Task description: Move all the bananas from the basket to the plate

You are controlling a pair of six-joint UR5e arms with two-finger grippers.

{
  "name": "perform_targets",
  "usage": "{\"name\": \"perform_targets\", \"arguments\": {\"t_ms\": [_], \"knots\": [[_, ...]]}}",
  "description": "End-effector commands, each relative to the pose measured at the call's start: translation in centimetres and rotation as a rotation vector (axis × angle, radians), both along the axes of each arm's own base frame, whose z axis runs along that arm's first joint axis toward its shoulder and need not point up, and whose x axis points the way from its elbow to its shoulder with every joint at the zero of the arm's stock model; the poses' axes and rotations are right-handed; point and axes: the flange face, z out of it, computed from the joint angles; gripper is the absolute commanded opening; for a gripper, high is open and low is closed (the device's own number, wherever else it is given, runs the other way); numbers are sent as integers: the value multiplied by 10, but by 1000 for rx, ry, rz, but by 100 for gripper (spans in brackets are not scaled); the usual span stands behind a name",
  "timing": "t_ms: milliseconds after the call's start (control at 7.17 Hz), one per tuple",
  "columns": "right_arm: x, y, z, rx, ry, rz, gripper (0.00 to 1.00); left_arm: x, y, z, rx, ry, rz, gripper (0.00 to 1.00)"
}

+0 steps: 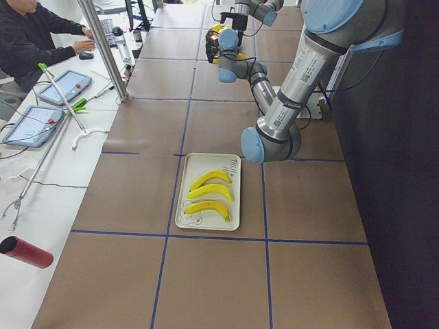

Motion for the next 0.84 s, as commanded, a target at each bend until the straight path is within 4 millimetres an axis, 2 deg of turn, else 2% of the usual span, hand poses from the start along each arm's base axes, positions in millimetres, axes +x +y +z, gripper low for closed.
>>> {"name": "perform_targets", "arguments": {"t_ms": [0,139,279,418,558,697], "knots": [[15,7,-2,8,-16,-1,100,-8,-16,6,-5,-16,-50,0],[27,13,1,11,-20,1,100,-10,-45,23,-25,-56,-92,0],[37,18,3,13,-24,4,100,-4,-81,57,-63,-144,-127,0],[46,23,7,12,-23,4,100,-4,-104,95,-43,-262,-135,0],[61,31,15,8,-16,3,100,-26,-120,135,-47,-384,-137,0],[70,36,21,6,-11,6,100,-62,-128,164,-49,-459,-115,0]]}}
